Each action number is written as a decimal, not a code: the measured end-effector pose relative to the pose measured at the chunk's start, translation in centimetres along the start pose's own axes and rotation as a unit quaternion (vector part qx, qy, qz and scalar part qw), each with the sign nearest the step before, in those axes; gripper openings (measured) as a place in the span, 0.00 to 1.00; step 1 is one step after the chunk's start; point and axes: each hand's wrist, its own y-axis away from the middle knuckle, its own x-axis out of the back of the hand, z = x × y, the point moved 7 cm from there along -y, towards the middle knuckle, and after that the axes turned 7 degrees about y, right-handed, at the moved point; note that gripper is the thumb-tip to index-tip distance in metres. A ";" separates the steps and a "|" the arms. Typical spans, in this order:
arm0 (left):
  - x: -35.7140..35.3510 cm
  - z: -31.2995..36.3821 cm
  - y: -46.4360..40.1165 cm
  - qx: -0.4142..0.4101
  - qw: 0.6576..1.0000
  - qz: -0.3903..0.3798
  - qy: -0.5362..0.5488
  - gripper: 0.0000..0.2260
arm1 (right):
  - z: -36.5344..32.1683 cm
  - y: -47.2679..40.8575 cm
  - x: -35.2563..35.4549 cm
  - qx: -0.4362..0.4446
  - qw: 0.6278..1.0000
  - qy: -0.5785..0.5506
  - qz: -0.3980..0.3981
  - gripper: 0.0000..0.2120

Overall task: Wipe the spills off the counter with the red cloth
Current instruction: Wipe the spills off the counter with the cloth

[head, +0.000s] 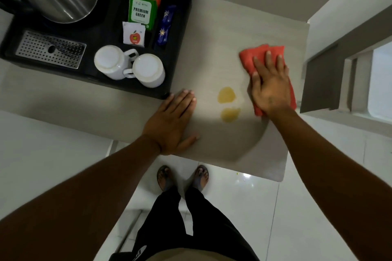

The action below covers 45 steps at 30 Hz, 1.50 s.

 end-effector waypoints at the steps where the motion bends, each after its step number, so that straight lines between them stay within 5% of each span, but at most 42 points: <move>1: 0.1 0.1 0.0 0.000 1.000 0.000 0.002 0.43 | -0.4 -1.5 0.1 -0.012 1.000 0.002 0.002 0.24; 5: 0.2 0.2 0.0 0.002 1.000 -0.005 -0.002 0.43 | -5.1 -4.4 -0.4 0.027 1.000 -0.011 -0.003 0.24; 10: 0.2 0.2 -0.1 0.006 1.000 -0.005 0.005 0.43 | -6.1 3.3 -1.0 0.129 0.992 0.008 -0.005 0.23; 16: 0.0 0.1 0.0 0.004 1.000 0.002 0.001 0.42 | -0.2 2.3 -0.3 -0.049 0.999 -0.008 0.001 0.24; 21: 0.3 0.2 0.0 0.006 1.000 -0.010 0.005 0.43 | -5.6 -1.3 -1.3 0.007 1.000 -0.015 0.004 0.23; 25: 0.3 0.3 0.2 0.007 1.000 -0.010 0.008 0.42 | -8.1 6.0 -2.5 0.102 0.995 0.018 -0.003 0.23; 32: 0.3 0.3 0.1 0.008 1.000 -0.011 0.013 0.42 | -1.6 6.7 -1.7 -0.100 0.994 0.007 -0.037 0.27; 38: 0.2 0.2 0.1 0.005 1.000 0.001 0.009 0.42 | -6.7 1.8 -2.2 -0.076 0.997 0.002 -0.033 0.26; 45: 0.6 0.2 0.6 0.009 0.999 0.015 0.030 0.44 | -10.7 11.8 -4.0 -0.032 0.999 0.009 -0.028 0.26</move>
